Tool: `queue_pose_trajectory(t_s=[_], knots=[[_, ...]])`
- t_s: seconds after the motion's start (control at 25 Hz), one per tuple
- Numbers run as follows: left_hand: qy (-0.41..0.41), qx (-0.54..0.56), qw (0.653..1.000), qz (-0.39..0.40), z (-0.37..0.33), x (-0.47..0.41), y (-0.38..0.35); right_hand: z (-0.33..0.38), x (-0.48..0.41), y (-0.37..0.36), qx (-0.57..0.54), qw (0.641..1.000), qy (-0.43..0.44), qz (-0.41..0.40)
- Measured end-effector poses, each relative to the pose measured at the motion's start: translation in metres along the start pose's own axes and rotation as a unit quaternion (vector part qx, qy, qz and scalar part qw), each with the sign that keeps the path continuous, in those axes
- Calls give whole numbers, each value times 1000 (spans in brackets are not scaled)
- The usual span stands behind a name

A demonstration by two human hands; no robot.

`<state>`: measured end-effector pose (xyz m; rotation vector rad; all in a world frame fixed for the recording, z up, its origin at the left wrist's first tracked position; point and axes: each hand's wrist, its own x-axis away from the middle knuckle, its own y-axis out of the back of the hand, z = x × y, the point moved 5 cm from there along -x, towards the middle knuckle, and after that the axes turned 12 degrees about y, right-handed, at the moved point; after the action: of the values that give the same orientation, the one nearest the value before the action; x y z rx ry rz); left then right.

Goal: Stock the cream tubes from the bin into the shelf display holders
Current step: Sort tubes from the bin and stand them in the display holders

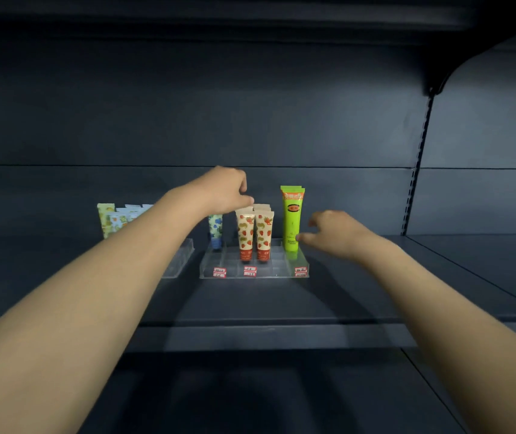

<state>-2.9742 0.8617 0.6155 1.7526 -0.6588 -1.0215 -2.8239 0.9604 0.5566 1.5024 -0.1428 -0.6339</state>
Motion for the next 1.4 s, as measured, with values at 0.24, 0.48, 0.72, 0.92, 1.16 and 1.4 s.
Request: queue_pose_trajectory(t_s=[0.24, 0.48, 0.72, 0.92, 1.16, 1.4], knots=[[15, -36, 999, 15, 52, 81, 18, 70, 31, 24, 23, 1000, -18, -4], [51, -29, 998, 32, 92, 163, 30, 140, 81, 18, -1, 1000, 14, 3], [77, -12, 997, 30, 110, 268, 42, 200, 155, 11, -11, 999, 36, 1], [119, -19, 992, 43, 134, 382, 29, 247, 233, -25, -58, 996, 55, 31], [156, -8, 978, 137, 162, 492, -44, 284, 321, -121, -84, 988, 40, 119], [151, 7, 963, 221, 183, 560, -156, 296, 384, -247, -81, 967, 14, 241]])
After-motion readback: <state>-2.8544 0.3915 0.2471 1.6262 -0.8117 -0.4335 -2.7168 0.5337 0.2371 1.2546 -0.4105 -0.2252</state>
